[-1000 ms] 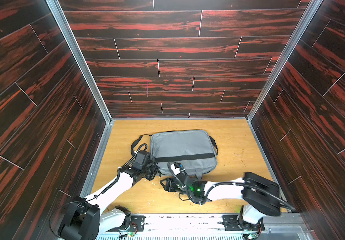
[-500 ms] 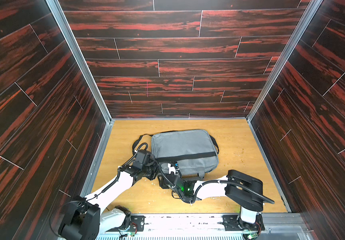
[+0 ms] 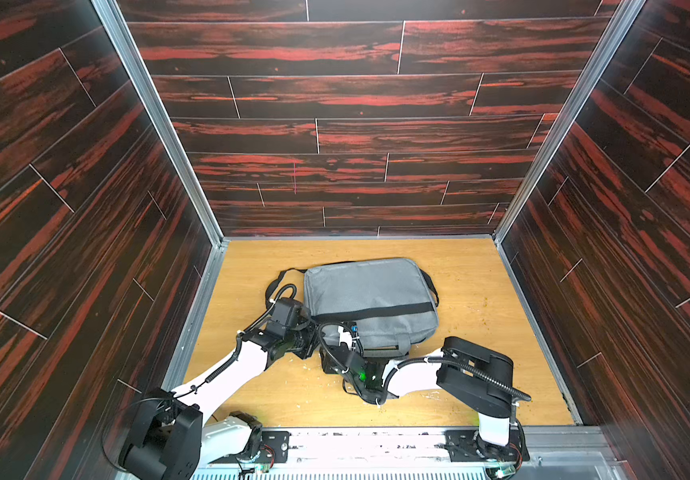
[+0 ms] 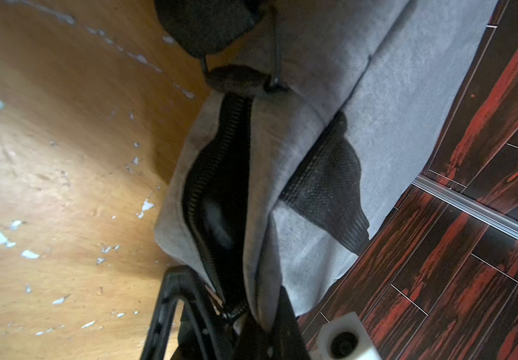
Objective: Open the zippered laptop bag and take out the laptop
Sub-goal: Unzip the zipper on the zippered laptop bag.
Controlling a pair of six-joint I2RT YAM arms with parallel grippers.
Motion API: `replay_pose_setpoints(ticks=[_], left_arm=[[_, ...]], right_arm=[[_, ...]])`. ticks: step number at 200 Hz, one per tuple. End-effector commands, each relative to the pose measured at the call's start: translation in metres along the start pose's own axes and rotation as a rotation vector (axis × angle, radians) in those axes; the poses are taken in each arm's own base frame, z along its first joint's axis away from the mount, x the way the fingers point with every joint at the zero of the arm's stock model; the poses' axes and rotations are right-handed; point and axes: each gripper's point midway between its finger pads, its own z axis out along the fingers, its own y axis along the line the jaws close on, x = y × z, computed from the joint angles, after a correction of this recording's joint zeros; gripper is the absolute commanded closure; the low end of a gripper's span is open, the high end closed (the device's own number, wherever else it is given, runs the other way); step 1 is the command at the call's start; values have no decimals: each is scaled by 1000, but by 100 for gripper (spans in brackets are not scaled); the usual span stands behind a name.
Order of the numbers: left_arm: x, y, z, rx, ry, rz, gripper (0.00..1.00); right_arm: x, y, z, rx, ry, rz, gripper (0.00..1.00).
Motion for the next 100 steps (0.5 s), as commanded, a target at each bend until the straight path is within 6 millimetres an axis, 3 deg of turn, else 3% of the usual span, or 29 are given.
replay_pose_setpoints(ticks=[1,23,66,100], left_arm=[[12,-18,-8,66,48,29,100],[13,-19,-9,66,52,41,100],[12,-18,-8,60,47,55,100],[10,-19,-8,62,38,64,100]], right_arm=[[-21,20,3,-90,-98,53,58],[-20,29,-1,-117,-92,62,61],[-11,18,-6,-103,-60,113,76],[-13,20,-14,-114,-59,116,83]])
